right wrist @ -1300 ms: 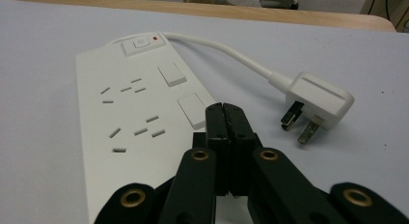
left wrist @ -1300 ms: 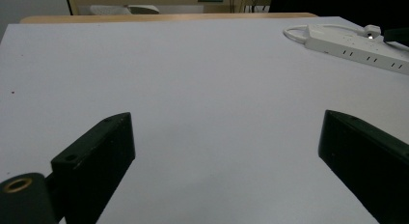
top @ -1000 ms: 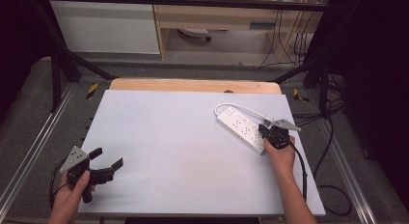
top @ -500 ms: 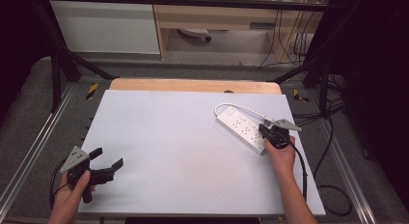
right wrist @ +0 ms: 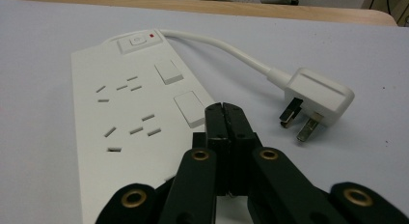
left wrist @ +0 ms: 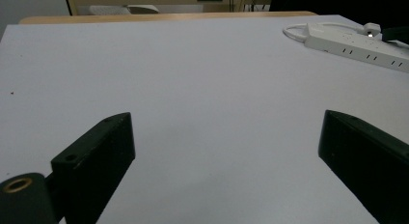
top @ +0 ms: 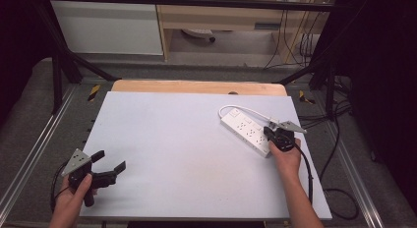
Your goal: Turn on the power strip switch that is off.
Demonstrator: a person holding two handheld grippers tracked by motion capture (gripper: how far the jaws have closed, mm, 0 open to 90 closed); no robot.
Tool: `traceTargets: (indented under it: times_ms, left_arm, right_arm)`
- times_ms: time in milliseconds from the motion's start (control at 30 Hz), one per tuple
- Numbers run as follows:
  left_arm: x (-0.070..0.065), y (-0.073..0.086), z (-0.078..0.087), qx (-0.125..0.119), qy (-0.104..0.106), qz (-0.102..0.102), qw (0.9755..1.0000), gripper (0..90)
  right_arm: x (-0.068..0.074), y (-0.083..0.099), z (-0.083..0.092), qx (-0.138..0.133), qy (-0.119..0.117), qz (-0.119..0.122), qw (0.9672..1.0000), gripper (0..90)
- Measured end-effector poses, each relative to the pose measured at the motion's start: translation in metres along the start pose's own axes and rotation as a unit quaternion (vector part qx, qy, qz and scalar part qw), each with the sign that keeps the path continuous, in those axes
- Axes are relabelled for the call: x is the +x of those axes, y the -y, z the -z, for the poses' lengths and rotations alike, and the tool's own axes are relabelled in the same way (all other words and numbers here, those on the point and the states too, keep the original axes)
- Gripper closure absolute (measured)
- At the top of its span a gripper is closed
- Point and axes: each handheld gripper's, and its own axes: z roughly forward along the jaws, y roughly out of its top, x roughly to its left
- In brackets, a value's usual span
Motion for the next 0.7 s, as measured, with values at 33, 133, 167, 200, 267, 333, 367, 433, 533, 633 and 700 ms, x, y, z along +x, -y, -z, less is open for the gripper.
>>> traceTargets:
  times_ms: [33, 133, 167, 200, 267, 333, 367, 433, 533, 633, 700]
  left_arm:
    - [0.0002, 0.0000, 0.0000, 0.000, -0.001, -0.001, 1.0000, 5.9]
    - [0.0001, 0.0000, -0.0002, 0.001, -0.001, -0.001, 1.0000, 5.9]
    - [0.0001, 0.0000, -0.0001, 0.001, -0.001, -0.001, 1.0000, 5.9]
    - [0.0001, 0.0000, -0.0001, 0.001, -0.001, -0.001, 1.0000, 5.9]
    - [0.0002, 0.0000, 0.0000, 0.001, -0.001, -0.001, 1.0000, 5.9]
    - [0.0003, 0.0000, 0.0000, 0.001, -0.001, -0.001, 1.0000, 5.9]
    - [0.0003, 0.0000, 0.0000, 0.001, -0.001, -0.001, 1.0000, 5.9]
    - [0.0002, 0.0000, 0.0000, 0.001, -0.001, -0.001, 1.0000, 5.9]
    - [0.0003, 0.0000, 0.0000, 0.000, -0.001, -0.001, 1.0000, 6.0]
    - [0.0004, 0.0000, 0.0001, 0.000, -0.001, -0.001, 1.0000, 5.9]
    - [0.0005, -0.0001, 0.0002, 0.000, 0.000, -0.001, 1.0000, 5.9]
  right_arm:
    - [-0.0001, 0.0000, 0.0000, 0.000, 0.000, 0.000, 1.0000, 90.0]
    - [-0.0002, 0.0000, 0.0000, 0.000, -0.001, -0.003, 1.0000, 90.0]
    - [-0.0002, 0.0000, -0.0001, -0.001, -0.001, -0.003, 1.0000, 90.0]
    - [-0.0002, -0.0001, -0.0002, -0.001, -0.001, -0.004, 1.0000, 90.0]
    - [-0.0001, -0.0002, -0.0003, -0.001, -0.001, -0.006, 1.0000, 90.0]
    - [-0.0001, -0.0002, -0.0003, -0.001, -0.001, -0.006, 1.0000, 90.0]
    - [-0.0001, -0.0002, -0.0003, -0.001, -0.001, -0.006, 1.0000, 90.0]
    - [-0.0001, -0.0002, -0.0003, -0.001, -0.001, -0.007, 1.0000, 90.0]
    - [-0.0006, -0.0004, -0.0005, -0.001, -0.003, -0.013, 0.9999, 90.0]
    - [-0.0004, -0.0005, -0.0009, -0.002, -0.005, -0.018, 0.9998, 90.0]
    - [-0.0003, -0.0006, -0.0011, -0.002, -0.004, -0.018, 0.9998, 90.0]
